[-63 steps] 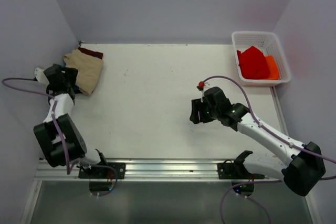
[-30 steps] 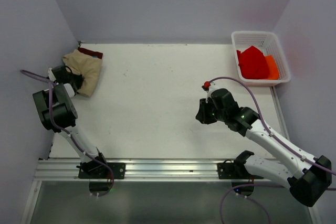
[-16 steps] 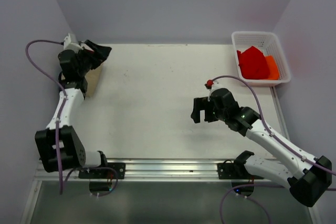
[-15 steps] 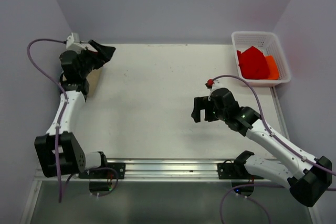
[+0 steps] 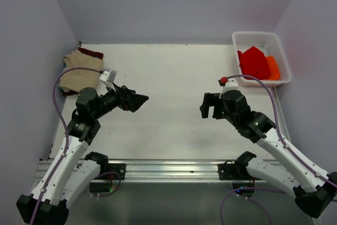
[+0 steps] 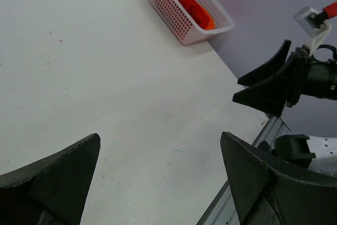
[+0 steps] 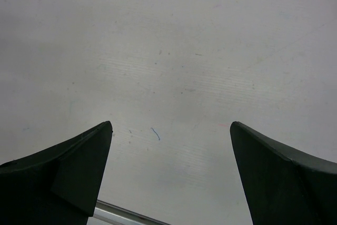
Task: Fold and stack the t-shirts
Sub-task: Neatly place the folded tshirt to the corner
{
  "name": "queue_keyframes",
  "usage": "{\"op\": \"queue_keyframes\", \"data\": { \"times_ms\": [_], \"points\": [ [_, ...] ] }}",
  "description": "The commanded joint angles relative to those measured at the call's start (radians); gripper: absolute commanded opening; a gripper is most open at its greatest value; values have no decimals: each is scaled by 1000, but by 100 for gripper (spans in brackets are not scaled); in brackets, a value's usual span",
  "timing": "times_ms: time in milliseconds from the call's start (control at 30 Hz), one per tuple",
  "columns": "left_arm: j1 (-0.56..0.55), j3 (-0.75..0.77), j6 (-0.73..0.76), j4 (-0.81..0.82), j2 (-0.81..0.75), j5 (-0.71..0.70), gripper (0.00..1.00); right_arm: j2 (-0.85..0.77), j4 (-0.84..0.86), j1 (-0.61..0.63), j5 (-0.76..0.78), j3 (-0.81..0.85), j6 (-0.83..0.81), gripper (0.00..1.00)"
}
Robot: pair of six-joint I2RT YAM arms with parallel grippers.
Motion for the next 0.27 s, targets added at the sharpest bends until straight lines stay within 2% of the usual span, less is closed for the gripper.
{"op": "queue_keyframes", "data": {
  "times_ms": [0, 167, 233],
  "points": [
    [-15, 10, 26, -47, -82, 55, 100, 15, -27, -2, 62, 49, -3, 99],
    [-17, 13, 52, -48, -91, 128, 100, 41, -38, -2, 77, 74, -7, 99],
    [-18, 22, 70, -65, -93, 118, 100, 39, -37, -1, 73, 72, -7, 99]
  ]
}}
